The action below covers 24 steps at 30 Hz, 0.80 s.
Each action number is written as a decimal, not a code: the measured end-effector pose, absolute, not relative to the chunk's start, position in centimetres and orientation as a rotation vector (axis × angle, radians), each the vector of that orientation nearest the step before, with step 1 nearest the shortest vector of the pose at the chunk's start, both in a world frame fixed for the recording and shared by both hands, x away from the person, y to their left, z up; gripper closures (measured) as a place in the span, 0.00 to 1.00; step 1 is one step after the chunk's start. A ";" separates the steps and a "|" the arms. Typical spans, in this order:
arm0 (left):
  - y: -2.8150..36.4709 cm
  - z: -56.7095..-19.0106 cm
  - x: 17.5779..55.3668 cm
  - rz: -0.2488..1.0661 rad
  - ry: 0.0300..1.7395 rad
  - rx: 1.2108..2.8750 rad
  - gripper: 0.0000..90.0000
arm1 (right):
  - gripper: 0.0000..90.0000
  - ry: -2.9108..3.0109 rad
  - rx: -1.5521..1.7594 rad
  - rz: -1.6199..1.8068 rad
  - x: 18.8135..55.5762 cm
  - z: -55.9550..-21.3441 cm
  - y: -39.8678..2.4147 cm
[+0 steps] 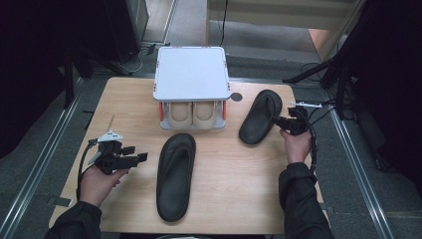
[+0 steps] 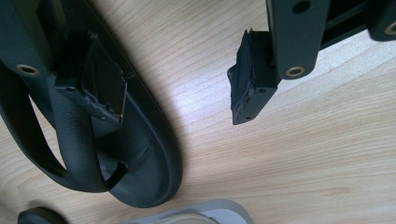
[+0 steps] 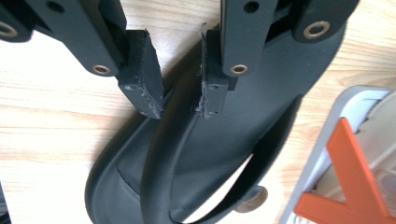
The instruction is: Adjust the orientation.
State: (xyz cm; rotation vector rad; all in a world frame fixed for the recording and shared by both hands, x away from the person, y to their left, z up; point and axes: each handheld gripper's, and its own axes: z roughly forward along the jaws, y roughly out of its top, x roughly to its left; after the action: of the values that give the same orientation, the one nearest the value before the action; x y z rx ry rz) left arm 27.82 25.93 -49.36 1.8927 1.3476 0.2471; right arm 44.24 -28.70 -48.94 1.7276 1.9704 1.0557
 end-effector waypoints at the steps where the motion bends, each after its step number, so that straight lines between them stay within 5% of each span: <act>1: 25.9 -49.4 27.8 0.250 1.348 1.890 0.41 | 0.76 1.970 1.728 1.056 44.2 -48.9 -28.7; 12: 26.2 -49.3 26.3 0.286 1.351 1.884 0.41 | 0.57 1.929 1.760 1.081 46.0 -49.6 -27.9; 24: 27.2 -49.5 25.2 0.298 1.397 1.855 0.41 | 0.57 1.873 1.803 1.046 47.7 -50.9 -27.1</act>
State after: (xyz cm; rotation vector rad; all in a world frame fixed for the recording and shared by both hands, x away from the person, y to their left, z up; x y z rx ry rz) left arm 25.17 27.21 -49.45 1.8550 1.3968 0.2978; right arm 47.72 -27.06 -50.91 1.8026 1.8730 1.0461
